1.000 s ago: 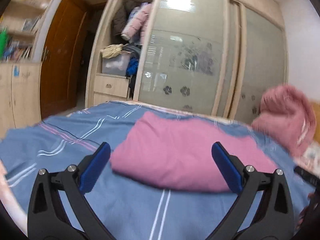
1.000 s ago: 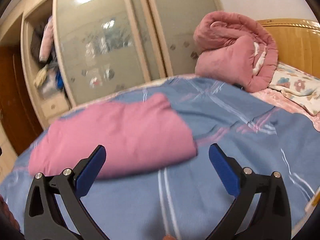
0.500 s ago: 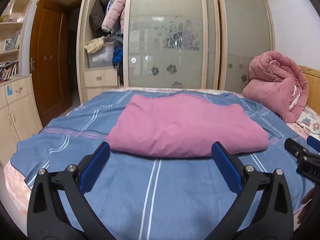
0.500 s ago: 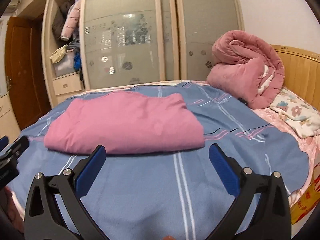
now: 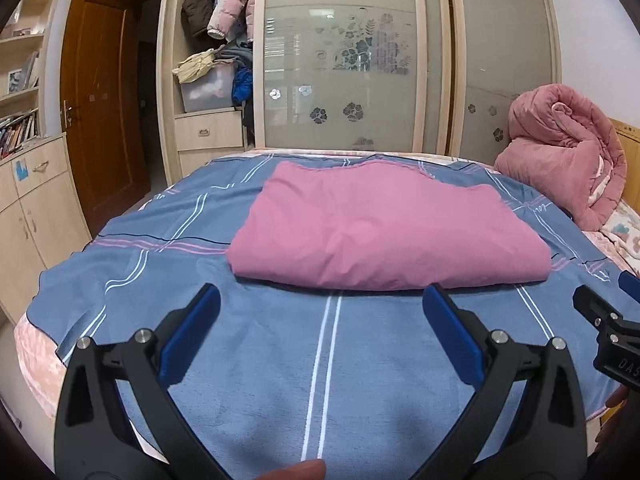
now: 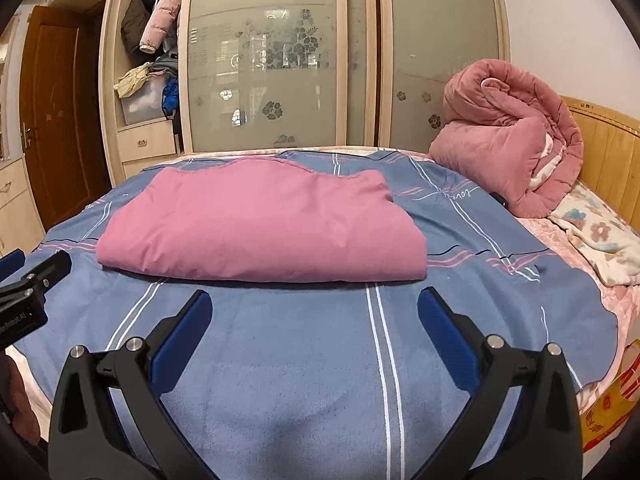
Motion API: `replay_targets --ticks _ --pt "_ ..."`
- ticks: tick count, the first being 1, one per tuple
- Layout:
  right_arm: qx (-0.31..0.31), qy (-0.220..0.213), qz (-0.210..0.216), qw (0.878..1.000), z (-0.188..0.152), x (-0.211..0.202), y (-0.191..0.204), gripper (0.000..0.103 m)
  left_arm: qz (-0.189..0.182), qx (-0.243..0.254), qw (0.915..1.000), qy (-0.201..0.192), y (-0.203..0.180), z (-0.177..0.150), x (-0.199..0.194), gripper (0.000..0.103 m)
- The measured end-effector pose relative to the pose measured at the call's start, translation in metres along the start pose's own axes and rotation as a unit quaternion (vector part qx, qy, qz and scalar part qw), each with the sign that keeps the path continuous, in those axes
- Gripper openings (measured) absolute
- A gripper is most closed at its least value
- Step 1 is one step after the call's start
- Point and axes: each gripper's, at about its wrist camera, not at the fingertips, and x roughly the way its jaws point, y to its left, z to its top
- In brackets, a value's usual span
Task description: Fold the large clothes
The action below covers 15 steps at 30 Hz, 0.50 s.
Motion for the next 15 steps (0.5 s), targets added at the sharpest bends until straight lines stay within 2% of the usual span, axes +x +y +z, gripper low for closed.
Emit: replay_targets --ticks 3,15 --pt "-0.002 0.001 0.0 1.0 -0.0002 0.0021 0.0017 0.102 0.001 -0.001 1.0 0.006 0.0022 0.0012 0.0021 0.101" --pt "0.001 -0.005 0.0 1.0 0.0008 0.002 0.0034 0.102 -0.011 0.002 0.9997 -0.02 0.0026 0.0042 -0.0058 0.101"
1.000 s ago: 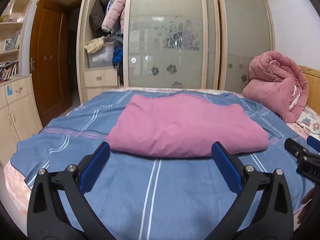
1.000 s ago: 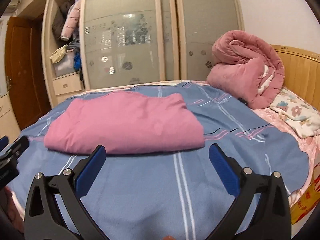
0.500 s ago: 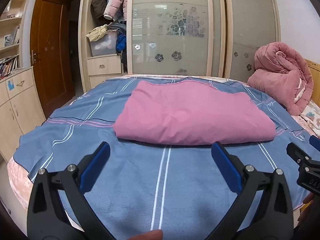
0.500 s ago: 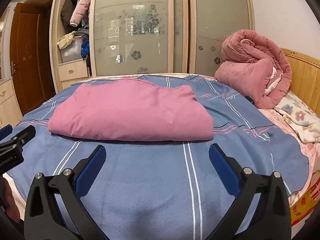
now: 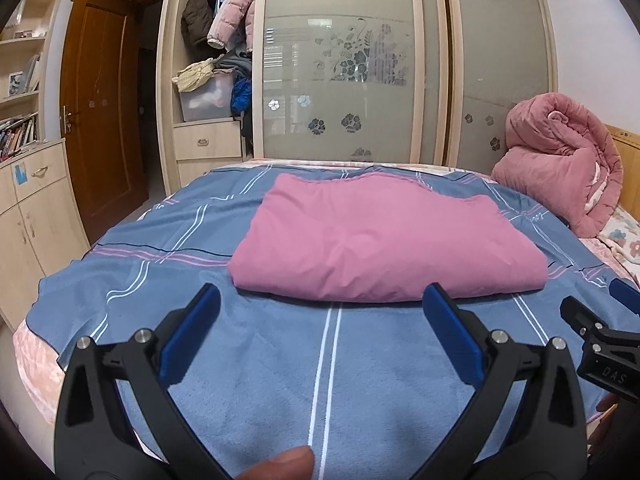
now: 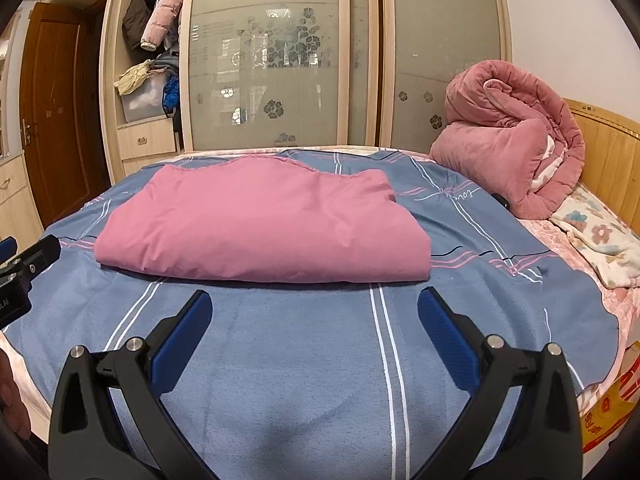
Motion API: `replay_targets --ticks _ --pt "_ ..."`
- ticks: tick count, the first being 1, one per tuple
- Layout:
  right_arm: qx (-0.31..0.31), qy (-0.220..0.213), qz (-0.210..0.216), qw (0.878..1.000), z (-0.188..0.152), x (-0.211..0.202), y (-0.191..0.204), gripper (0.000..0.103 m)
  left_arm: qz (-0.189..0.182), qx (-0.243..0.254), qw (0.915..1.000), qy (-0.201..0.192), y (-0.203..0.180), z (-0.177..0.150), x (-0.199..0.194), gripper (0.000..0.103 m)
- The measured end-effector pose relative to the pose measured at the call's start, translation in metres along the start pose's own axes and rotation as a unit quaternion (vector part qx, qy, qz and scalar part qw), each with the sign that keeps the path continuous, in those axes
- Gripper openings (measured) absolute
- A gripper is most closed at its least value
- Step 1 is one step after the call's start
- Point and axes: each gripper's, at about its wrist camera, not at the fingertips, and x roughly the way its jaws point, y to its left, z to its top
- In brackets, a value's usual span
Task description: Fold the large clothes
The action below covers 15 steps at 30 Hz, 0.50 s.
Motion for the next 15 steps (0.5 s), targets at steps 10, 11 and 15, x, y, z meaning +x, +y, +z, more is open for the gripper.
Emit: replay_targets --ticks 10,11,15 --pt "0.002 0.0 -0.004 1.0 0.0 0.0019 -0.0004 0.102 -0.007 0.004 1.0 0.001 -0.0042 0.0004 -0.0016 0.101" --pt "0.002 -0.001 -0.004 1.0 0.0 0.0021 -0.0005 0.102 -0.005 0.005 1.0 0.0 -0.0044 0.0008 -0.0014 0.101" --pt "0.002 -0.002 -0.004 1.0 -0.0006 0.0013 -0.0003 0.102 -0.002 0.006 1.0 -0.001 -0.0053 0.001 -0.0013 0.101"
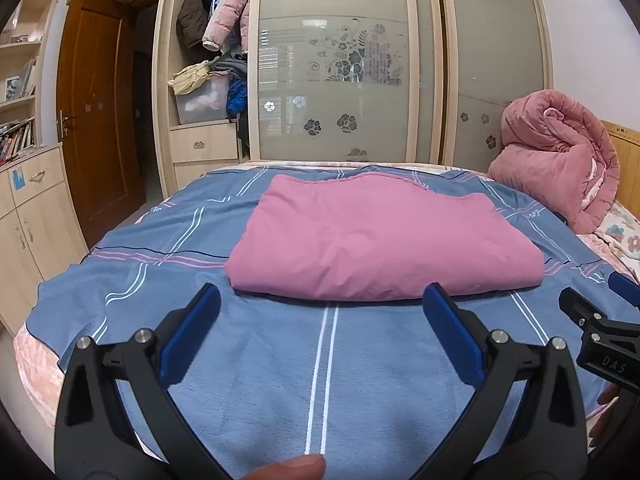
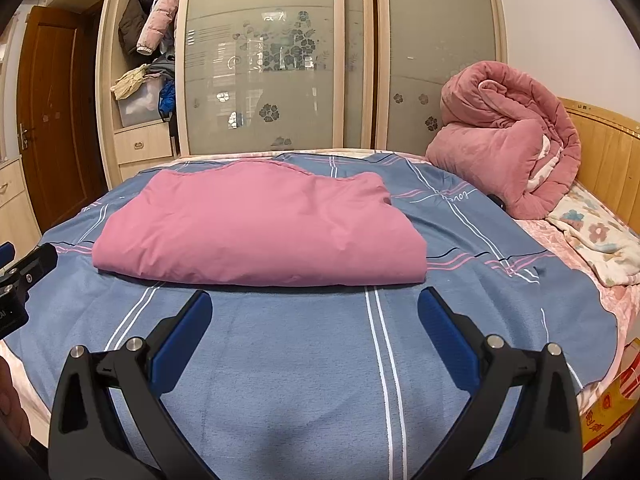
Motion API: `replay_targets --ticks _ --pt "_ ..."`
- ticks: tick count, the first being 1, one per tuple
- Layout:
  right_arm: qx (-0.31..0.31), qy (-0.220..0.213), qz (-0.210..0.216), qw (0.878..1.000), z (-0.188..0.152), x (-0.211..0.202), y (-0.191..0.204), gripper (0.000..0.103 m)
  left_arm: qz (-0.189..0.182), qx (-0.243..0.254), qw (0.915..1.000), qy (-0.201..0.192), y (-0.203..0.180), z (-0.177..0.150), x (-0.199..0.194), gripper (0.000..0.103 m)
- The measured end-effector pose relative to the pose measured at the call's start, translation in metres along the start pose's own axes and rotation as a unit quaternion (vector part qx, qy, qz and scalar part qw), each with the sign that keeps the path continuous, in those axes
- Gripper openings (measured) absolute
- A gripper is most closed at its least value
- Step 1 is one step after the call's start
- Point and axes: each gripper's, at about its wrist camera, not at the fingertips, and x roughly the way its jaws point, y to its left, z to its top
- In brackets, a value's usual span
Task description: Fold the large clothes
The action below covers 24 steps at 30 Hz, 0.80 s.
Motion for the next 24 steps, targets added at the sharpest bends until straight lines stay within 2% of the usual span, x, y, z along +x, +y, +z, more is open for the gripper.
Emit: replay_targets --ticks 24 --pt "0.0 0.0 0.001 1.0 -0.0009 0.0012 -0.0009 0.102 0.001 0.005 1.0 -0.001 0.0025 -0.0027 -0.0007 0.101"
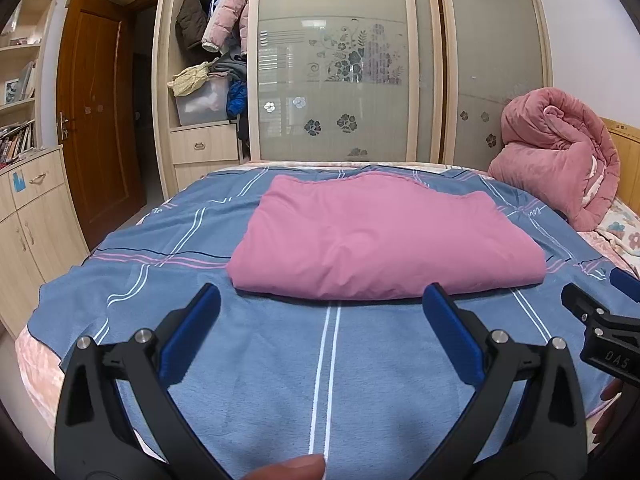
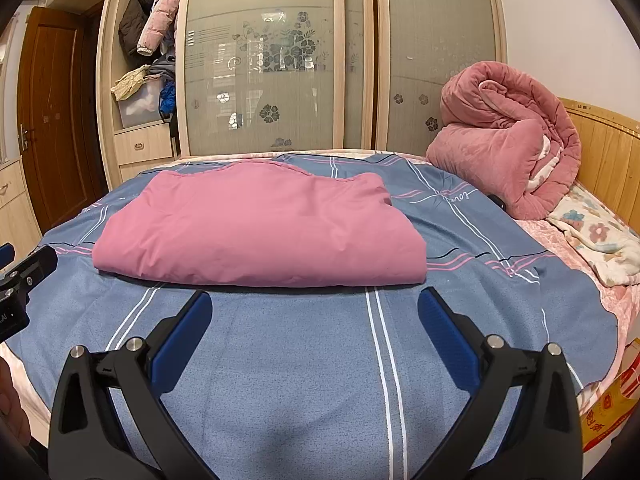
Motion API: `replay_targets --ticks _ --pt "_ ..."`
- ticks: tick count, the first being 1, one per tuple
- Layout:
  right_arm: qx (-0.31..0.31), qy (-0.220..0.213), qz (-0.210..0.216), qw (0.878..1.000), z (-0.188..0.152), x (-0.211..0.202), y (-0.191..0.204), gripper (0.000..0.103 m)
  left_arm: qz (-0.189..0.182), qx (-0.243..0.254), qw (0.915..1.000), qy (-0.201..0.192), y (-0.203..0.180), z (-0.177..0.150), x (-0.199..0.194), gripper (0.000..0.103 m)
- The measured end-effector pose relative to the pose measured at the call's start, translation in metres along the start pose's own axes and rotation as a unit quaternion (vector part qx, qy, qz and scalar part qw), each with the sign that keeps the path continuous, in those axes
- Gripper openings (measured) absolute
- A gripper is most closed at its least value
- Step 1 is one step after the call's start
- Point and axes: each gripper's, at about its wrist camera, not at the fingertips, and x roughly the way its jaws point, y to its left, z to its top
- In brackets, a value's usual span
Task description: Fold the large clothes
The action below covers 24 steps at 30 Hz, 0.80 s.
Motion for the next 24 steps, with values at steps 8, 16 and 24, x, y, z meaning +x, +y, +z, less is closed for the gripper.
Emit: replay_targets --ticks 8,16,24 --pt "-0.003 0.0 0.0 1.0 0.0 -0.0005 0.0007 0.102 0.0 0.0 1.0 0.001 0.001 -0.0008 0.0011 0.101" --pt "-0.005 0.0 0.002 1.0 -0.0004 -0.0009 0.0036 0.102 -0.003 0.002 1.0 0.001 0.002 -0.0024 0.0013 0.101" --pt "-0.005 0.001 0.002 1.0 -0.0005 -0.0007 0.0037 0.102 -0.002 0.004 1.0 0.001 0.0016 -0.0032 0.001 0.101"
